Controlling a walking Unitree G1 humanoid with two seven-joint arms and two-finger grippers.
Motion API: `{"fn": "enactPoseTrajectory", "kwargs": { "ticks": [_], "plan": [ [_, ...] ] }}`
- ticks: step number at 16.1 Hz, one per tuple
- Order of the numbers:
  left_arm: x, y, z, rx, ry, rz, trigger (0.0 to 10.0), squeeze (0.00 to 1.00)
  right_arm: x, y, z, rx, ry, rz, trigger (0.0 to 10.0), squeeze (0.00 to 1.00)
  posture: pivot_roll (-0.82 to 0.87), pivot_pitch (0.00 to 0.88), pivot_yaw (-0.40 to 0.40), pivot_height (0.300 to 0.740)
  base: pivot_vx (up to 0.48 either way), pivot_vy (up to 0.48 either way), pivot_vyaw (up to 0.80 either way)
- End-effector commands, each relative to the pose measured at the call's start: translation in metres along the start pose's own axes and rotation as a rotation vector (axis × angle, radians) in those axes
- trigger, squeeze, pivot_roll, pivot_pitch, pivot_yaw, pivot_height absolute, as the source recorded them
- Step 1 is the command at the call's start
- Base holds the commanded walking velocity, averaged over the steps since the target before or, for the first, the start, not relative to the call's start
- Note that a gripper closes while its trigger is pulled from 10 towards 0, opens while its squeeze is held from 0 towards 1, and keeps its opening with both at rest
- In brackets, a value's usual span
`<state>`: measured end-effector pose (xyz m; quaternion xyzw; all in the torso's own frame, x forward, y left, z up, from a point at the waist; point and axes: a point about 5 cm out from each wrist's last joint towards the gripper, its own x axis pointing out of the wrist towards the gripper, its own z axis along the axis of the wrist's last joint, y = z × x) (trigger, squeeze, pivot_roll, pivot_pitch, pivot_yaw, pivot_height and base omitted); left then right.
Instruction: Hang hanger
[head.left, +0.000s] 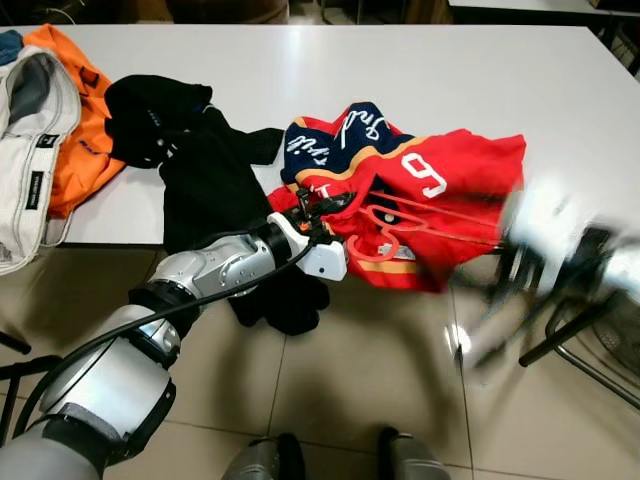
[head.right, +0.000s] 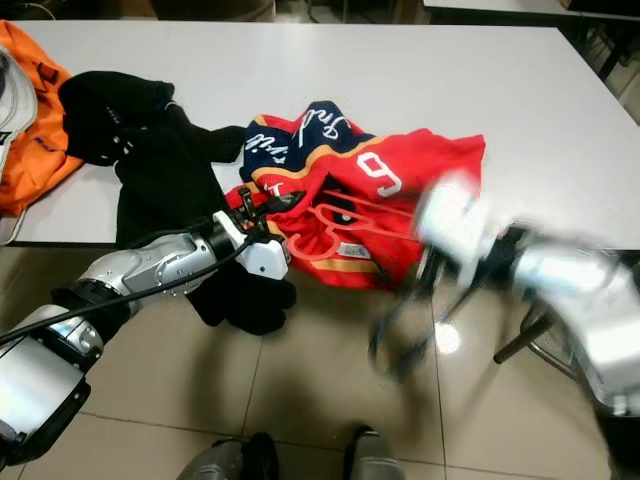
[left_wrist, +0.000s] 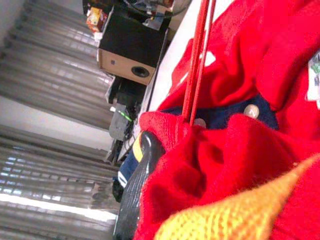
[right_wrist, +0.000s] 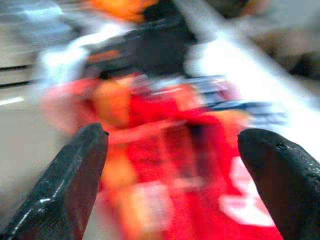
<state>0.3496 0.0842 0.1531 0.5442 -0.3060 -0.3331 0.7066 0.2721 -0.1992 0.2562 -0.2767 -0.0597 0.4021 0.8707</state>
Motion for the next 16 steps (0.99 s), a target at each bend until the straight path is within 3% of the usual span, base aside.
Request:
{"fn": "enactPoseTrajectory", "kwargs": {
  "ticks": [1, 3, 4, 5, 9, 11, 13, 14, 15, 16],
  "plan": [
    [-0.003, -0.005, -0.002, 0.009, 0.007, -0.039, 0.0, 0.0, -0.006, -0.012, 0.002, -0.029, -0.008, -0.096, 10.0, 0.0, -0.31, 0.133, 0.088, 0.74, 0.0, 0.0, 0.0],
    [-0.003, -0.007, -0.004, -0.023, 0.033, -0.066, 0.0, 0.0, -0.031, -0.068, 0.005, -0.166, -0.028, -0.602, 10.0, 0.0, -0.31, 0.129, 0.087, 0.74, 0.0, 0.0, 0.0],
    [-0.004, -0.006, -0.006, -0.07, 0.051, -0.064, 0.0, 0.0, -0.053, -0.084, -0.005, -0.163, -0.001, -0.801, 10.0, 0.0, -0.31, 0.129, 0.089, 0.74, 0.0, 0.0, 0.0],
    [-0.005, -0.004, -0.008, -0.071, 0.058, -0.065, 0.0, 0.0, -0.068, -0.088, -0.017, -0.14, 0.028, -0.916, 10.0, 0.0, -0.3, 0.129, 0.093, 0.74, 0.0, 0.0, 0.0],
    [-0.01, 0.003, -0.017, -0.15, 0.101, -0.062, 0.0, 0.0, -0.083, -0.075, -0.049, -0.099, 0.065, -1.018, 10.0, 0.0, -0.31, 0.132, 0.101, 0.74, 0.0, 0.0, 0.0],
    [-0.013, 0.011, -0.023, -0.165, 0.128, -0.038, 0.0, 0.0, -0.088, -0.058, -0.073, -0.086, 0.131, -0.972, 10.0, 0.0, -0.3, 0.133, 0.102, 0.74, 0.0, 0.0, 0.0],
    [-0.018, 0.018, -0.03, -0.202, 0.161, -0.004, 0.0, 0.0, -0.113, -0.018, -0.122, 0.13, 0.293, -0.878, 10.0, 0.0, -0.3, 0.139, 0.099, 0.74, 0.0, 0.0, 0.0],
    [-0.018, 0.019, -0.03, -0.213, 0.167, 0.006, 0.0, 0.0, -0.119, -0.009, -0.13, 0.213, 0.307, -0.86, 10.0, 0.0, -0.3, 0.139, 0.099, 0.74, 0.0, 0.0, 0.0],
    [-0.019, 0.021, -0.031, -0.24, 0.173, 0.023, 0.0, 0.0, -0.124, 0.016, -0.141, 0.383, 0.29, -0.769, 10.0, 0.0, -0.31, 0.144, 0.1, 0.74, 0.0, 0.0, 0.0],
    [-0.019, 0.021, -0.031, -0.248, 0.173, 0.028, 0.0, 0.0, -0.125, 0.02, -0.142, 0.399, 0.285, -0.76, 10.0, 0.0, -0.31, 0.144, 0.1, 0.74, 0.0, 0.0, 0.0]
  ]
}}
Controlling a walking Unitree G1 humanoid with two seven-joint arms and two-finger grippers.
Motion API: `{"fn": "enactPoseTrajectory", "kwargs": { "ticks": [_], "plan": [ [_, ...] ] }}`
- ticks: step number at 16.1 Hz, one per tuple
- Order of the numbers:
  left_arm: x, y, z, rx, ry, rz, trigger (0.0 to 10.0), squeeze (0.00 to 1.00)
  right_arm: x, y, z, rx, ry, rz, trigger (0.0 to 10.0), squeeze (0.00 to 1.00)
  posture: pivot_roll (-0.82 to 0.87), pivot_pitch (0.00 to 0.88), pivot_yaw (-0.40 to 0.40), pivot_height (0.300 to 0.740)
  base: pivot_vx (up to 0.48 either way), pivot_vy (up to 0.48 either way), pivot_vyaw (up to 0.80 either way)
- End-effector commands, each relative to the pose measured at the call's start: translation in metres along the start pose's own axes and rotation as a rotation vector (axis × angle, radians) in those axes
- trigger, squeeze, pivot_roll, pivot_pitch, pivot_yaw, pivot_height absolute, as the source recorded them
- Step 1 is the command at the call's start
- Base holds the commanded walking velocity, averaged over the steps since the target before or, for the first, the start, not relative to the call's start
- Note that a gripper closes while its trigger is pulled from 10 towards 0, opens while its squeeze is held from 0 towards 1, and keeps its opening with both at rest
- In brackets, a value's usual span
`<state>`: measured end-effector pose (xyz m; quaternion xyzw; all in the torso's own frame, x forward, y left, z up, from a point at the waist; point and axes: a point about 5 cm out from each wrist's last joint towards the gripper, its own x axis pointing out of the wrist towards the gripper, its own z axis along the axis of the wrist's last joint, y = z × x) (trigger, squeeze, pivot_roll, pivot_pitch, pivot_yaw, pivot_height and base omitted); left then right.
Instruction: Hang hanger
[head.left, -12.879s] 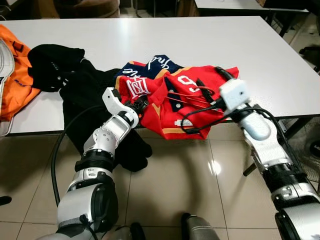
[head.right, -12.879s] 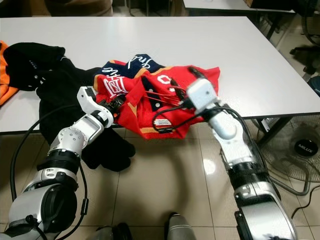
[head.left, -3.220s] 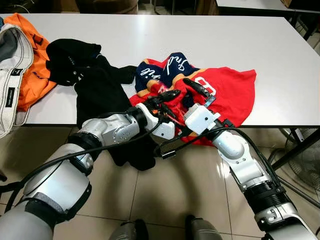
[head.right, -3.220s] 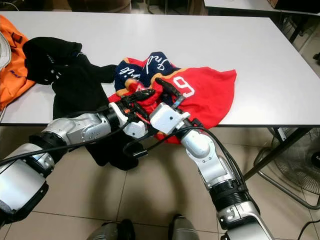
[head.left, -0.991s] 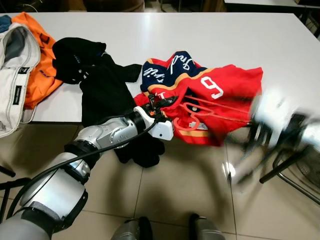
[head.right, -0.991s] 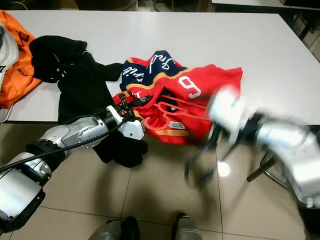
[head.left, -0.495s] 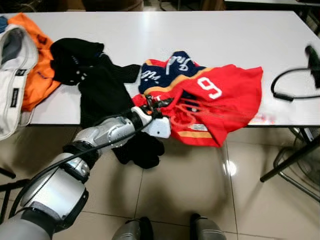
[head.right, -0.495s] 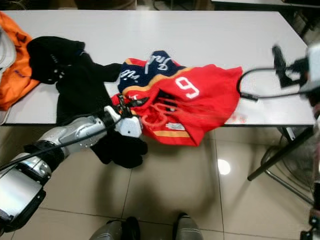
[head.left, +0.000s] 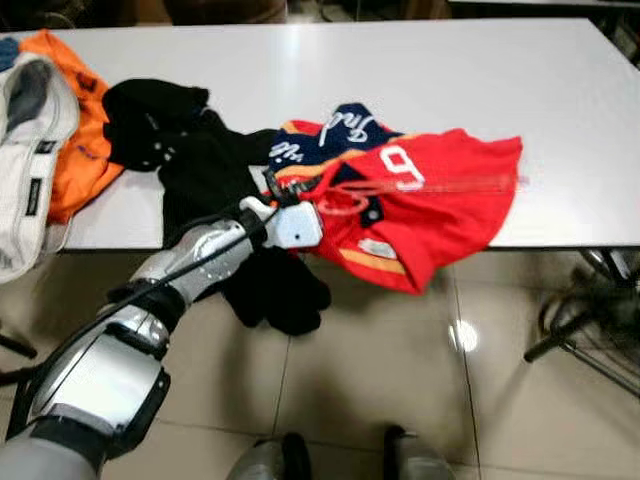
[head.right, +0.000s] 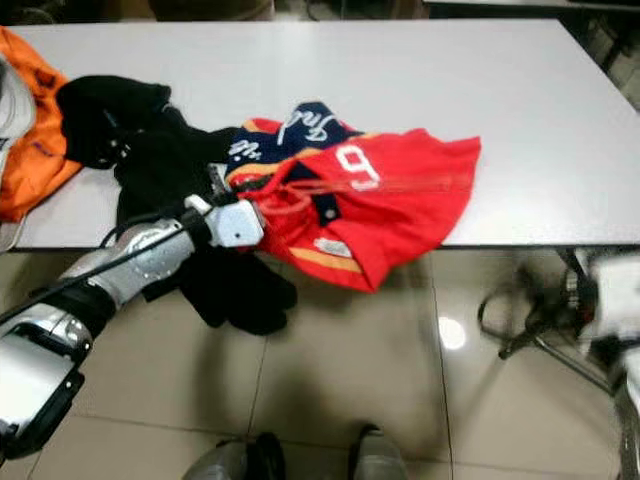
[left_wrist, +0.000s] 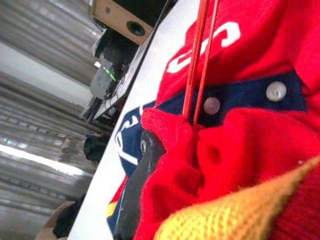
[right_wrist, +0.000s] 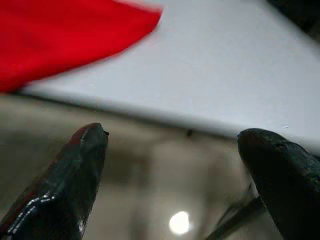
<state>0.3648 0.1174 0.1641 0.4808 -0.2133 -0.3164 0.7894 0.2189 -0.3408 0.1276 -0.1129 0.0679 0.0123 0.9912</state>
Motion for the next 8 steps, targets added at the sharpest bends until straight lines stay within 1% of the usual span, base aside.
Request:
{"fn": "enactPoseTrajectory", "kwargs": {
  "ticks": [1, 2, 3, 4, 5, 6, 7, 8],
  "plan": [
    [-0.001, 0.003, -0.002, -0.022, 0.012, 0.012, 0.0, 0.0, 0.0, 0.003, 0.013, 0.013, -0.07, 0.025, 10.0, 0.0, -0.32, 0.144, 0.106, 0.74, 0.0, 0.0, 0.0],
    [0.0, 0.001, -0.001, -0.026, 0.009, 0.01, 0.0, 0.0, 0.006, 0.012, 0.017, 0.006, -0.109, 0.028, 10.0, 0.0, -0.32, 0.144, 0.106, 0.74, 0.0, 0.0, 0.0],
    [0.002, -0.003, 0.001, -0.034, 0.004, 0.004, 0.0, 0.0, 0.015, 0.024, 0.024, -0.033, -0.167, 0.023, 10.0, 0.0, -0.32, 0.144, 0.106, 0.74, 0.0, 0.0, 0.0],
    [0.003, -0.005, 0.002, -0.04, 0.001, -0.001, 0.0, 0.0, 0.021, 0.032, 0.028, -0.034, -0.197, 0.025, 10.0, 0.0, -0.33, 0.138, 0.105, 0.74, 0.0, 0.0, 0.0],
    [0.004, -0.007, 0.003, -0.046, -0.001, -0.004, 0.0, 0.0, 0.028, 0.04, 0.033, -0.016, -0.227, 0.027, 10.0, 0.0, -0.33, 0.13, 0.104, 0.74, 0.0, 0.0, 0.0],
    [0.004, -0.008, 0.003, -0.048, -0.001, -0.005, 0.0, 0.0, 0.031, 0.044, 0.034, -0.009, -0.239, 0.028, 10.0, 0.0, -0.33, 0.127, 0.101, 0.74, 0.0, 0.0, 0.0],
    [0.005, -0.009, 0.004, -0.057, -0.003, -0.004, 0.0, 0.0, 0.039, 0.056, 0.036, 0.019, -0.251, 0.056, 10.0, 0.0, -0.33, 0.127, 0.101, 0.74, 0.0, 0.0, 0.0],
    [0.006, -0.01, 0.005, -0.058, -0.004, -0.004, 0.0, 0.0, 0.041, 0.06, 0.035, 0.027, -0.25, 0.068, 10.0, 0.0, -0.32, 0.12, 0.099, 0.74, 0.0, 0.0, 0.0]
  ]
}}
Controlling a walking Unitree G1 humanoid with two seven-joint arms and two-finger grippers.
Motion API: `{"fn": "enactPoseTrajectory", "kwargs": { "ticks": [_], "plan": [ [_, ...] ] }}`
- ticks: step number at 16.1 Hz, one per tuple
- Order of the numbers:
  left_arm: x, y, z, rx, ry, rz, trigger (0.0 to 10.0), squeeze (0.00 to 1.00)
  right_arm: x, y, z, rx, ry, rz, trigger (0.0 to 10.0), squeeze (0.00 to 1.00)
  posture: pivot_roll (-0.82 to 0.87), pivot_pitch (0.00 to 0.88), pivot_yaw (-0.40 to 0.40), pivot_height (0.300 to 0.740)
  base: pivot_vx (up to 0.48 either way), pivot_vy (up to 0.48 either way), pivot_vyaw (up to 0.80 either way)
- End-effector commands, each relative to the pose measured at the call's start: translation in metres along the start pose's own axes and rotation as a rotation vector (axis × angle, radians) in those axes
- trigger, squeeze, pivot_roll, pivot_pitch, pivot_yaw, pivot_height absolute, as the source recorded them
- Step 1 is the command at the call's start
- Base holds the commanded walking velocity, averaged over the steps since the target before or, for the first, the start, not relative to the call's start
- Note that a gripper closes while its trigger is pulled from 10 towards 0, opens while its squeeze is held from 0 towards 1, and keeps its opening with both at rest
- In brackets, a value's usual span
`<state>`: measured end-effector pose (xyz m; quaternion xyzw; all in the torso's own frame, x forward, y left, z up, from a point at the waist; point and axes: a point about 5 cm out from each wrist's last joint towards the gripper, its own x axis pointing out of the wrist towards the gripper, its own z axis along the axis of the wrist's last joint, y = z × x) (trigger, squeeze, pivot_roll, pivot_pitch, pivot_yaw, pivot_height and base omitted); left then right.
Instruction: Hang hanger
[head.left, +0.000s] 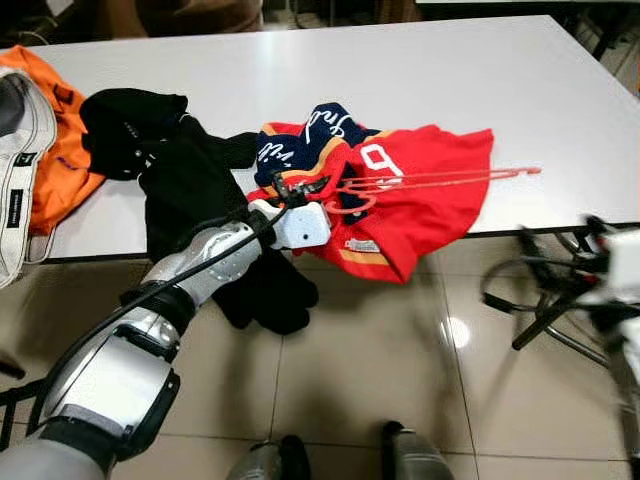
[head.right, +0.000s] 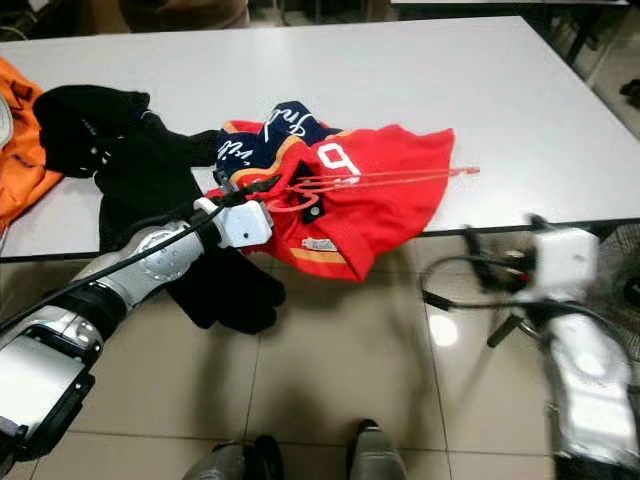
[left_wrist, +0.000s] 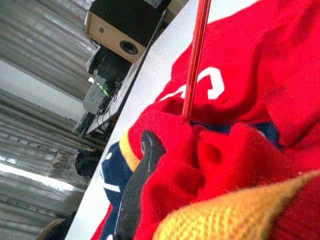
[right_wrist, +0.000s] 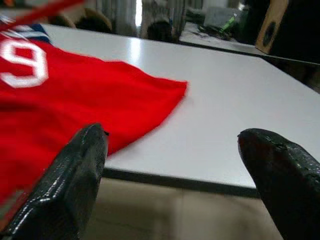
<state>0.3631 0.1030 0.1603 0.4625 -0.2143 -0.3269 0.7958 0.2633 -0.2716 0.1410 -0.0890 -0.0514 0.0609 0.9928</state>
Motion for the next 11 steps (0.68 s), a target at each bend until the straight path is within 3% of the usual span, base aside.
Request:
{"fn": "enactPoseTrajectory", "kwargs": {
  "ticks": [1, 3, 4, 5, 9, 11],
  "plan": [
    [-0.003, -0.001, -0.003, -0.021, 0.018, 0.002, 0.0, 0.0, 0.002, 0.011, -0.006, 0.0, 0.013, 0.029, 10.0, 0.0, -0.32, 0.12, 0.099, 0.74, 0.0, 0.0, 0.0],
    [-0.003, -0.002, -0.005, -0.026, 0.031, 0.005, 0.0, 0.0, 0.003, 0.025, -0.017, 0.005, 0.037, 0.056, 10.0, 0.0, -0.32, 0.116, 0.095, 0.74, 0.0, 0.0, 0.0],
    [-0.003, -0.002, -0.006, -0.026, 0.042, 0.007, 2.0, 0.0, 0.003, 0.032, -0.022, 0.006, 0.054, 0.066, 10.0, 0.0, -0.31, 0.117, 0.093, 0.74, 0.0, 0.0, 0.0],
    [-0.002, -0.001, -0.006, -0.024, 0.047, 0.014, 10.0, 0.0, 0.005, 0.036, -0.03, 0.01, 0.074, 0.05, 10.0, 0.0, -0.32, 0.12, 0.094, 0.74, 0.0, 0.0, 0.0],
    [-0.001, 0.0, -0.005, -0.013, 0.047, 0.018, 10.0, 0.0, 0.013, 0.038, -0.034, -0.074, 0.064, 0.048, 10.0, 0.0, -0.32, 0.125, 0.098, 0.74, 0.0, 0.0, 0.0],
    [0.0, 0.0, -0.004, -0.008, 0.045, 0.02, 10.0, 0.0, 0.019, 0.043, -0.034, -0.06, 0.059, 0.082, 10.0, 0.0, -0.31, 0.127, 0.096, 0.74, 0.0, 0.0, 0.0]
  ]
}}
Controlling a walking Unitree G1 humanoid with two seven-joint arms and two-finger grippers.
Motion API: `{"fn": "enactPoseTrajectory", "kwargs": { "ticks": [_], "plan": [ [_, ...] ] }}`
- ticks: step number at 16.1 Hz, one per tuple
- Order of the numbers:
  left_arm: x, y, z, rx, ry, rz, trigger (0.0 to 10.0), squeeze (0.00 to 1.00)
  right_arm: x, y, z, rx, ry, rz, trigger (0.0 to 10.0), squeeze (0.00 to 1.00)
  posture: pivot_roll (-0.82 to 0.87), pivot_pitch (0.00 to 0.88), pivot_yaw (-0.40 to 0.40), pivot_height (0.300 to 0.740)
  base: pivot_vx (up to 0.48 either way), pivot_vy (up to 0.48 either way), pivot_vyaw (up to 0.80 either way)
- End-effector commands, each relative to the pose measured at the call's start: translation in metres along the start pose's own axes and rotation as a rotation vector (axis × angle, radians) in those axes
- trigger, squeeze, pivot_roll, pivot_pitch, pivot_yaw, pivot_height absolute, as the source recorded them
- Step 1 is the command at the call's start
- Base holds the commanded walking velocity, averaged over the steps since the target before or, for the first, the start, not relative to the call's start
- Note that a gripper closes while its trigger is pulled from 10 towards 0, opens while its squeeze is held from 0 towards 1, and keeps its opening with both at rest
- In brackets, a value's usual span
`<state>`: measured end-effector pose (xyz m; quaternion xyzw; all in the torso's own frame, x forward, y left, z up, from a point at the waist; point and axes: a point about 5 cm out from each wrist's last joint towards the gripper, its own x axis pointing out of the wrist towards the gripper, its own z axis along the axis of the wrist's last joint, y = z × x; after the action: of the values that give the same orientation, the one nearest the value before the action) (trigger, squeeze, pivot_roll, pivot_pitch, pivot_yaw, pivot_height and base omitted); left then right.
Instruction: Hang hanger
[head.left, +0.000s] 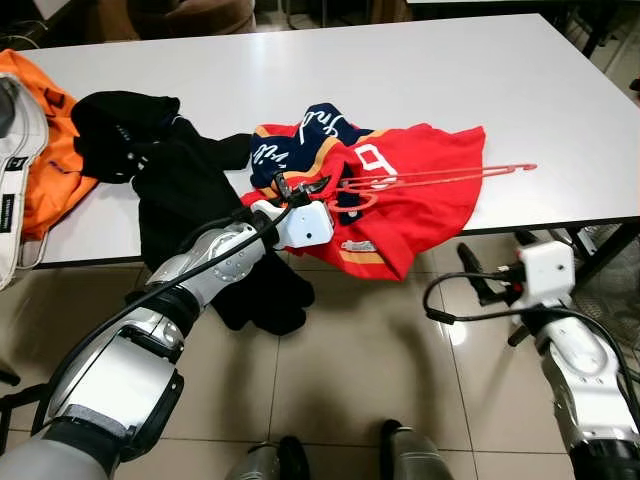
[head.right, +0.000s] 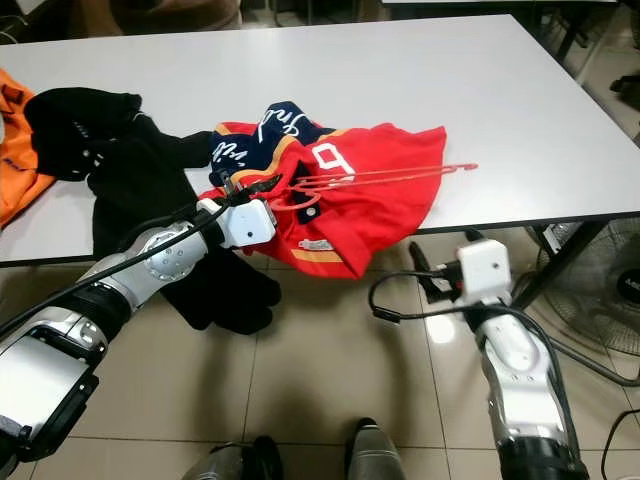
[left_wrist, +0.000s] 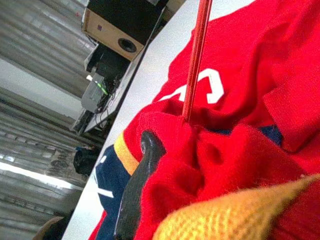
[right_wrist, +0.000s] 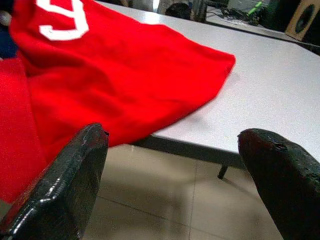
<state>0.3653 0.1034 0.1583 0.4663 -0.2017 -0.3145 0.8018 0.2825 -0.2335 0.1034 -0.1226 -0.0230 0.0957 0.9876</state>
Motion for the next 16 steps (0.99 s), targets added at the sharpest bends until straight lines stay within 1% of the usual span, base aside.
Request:
{"fn": "enactPoseTrajectory", "kwargs": {
  "ticks": [1, 2, 3, 6, 10, 16],
  "plan": [
    [-0.001, -0.003, -0.001, 0.0, 0.006, 0.002, 10.0, 0.0, 0.008, 0.011, -0.003, -0.006, 0.011, 0.069, 10.0, 0.0, -0.31, 0.13, 0.096, 0.74, 0.0, 0.0, 0.0],
    [-0.001, -0.003, -0.001, 0.001, 0.005, 0.0, 10.0, 0.0, 0.01, 0.013, -0.003, -0.004, 0.01, 0.08, 10.0, 0.0, -0.31, 0.13, 0.096, 0.74, 0.0, 0.0, 0.0],
    [-0.001, -0.005, 0.0, 0.0, 0.001, -0.003, 10.0, 0.0, 0.021, 0.023, 0.001, 0.001, -0.007, 0.122, 10.0, 0.0, -0.3, 0.129, 0.092, 0.74, 0.0, 0.0, 0.0],
    [-0.001, -0.006, 0.001, 0.002, -0.005, 0.001, 10.0, 0.0, 0.034, 0.038, 0.009, 0.001, -0.039, 0.199, 10.0, 0.0, -0.29, 0.127, 0.082, 0.74, 0.0, 0.0, 0.0],
    [-0.002, -0.007, 0.0, 0.002, -0.002, 0.006, 10.0, 0.0, 0.037, 0.049, 0.018, 0.001, -0.082, 0.274, 10.0, 0.0, -0.28, 0.128, 0.071, 0.74, 0.0, 0.0, 0.0],
    [-0.003, -0.012, 0.0, 0.009, 0.006, -0.003, 10.0, 0.0, 0.023, 0.061, 0.019, 0.033, -0.087, 0.345, 10.0, 0.0, -0.29, 0.127, 0.064, 0.74, 0.0, 0.0, 0.0]
  ]
}}
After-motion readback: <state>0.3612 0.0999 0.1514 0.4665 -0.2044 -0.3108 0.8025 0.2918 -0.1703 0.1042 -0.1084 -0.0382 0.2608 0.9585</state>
